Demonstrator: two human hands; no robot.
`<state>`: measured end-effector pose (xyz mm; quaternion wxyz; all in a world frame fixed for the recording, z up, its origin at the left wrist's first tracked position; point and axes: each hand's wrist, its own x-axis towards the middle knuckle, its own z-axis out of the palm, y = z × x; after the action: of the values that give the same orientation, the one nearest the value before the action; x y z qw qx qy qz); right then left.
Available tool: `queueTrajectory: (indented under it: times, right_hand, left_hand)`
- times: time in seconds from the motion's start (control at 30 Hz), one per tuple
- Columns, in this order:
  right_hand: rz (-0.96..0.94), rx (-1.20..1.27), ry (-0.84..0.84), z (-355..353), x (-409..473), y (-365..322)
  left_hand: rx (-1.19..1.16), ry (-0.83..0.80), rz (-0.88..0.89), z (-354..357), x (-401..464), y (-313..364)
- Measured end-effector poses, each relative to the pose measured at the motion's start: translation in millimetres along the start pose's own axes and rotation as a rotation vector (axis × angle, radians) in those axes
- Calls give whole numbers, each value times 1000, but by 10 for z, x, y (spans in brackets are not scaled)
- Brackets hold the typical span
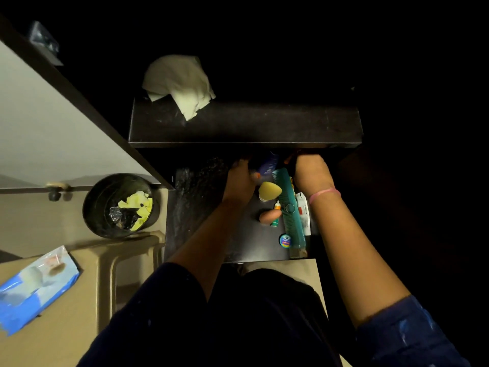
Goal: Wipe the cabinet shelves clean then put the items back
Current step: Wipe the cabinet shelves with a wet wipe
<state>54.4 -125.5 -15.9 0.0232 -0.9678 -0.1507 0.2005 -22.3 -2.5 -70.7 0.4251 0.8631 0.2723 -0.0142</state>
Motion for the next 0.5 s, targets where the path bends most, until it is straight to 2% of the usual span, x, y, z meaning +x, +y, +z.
queueTrajectory:
  times: [0.07, 0.27, 0.37, 0.43, 0.5]
  right_hand:
    - [-74, -30, 65, -28, -169, 3]
    - [-411, 72, -58, -484, -811, -230]
    - [-518, 322, 71, -884, -1063, -593]
    - [-570, 469, 232, -1050, -1088, -870]
    - [-601, 416, 403, -1092, -963, -1161]
  left_hand:
    - [-140, 52, 10, -63, -139, -96]
    - [-431, 208, -21, -447, -797, -361]
    - [-406, 214, -53, -654, -1133, -631]
    - [-384, 199, -101, -769, -1275, -819]
    - [-433, 192, -155, -902, -1411, -945]
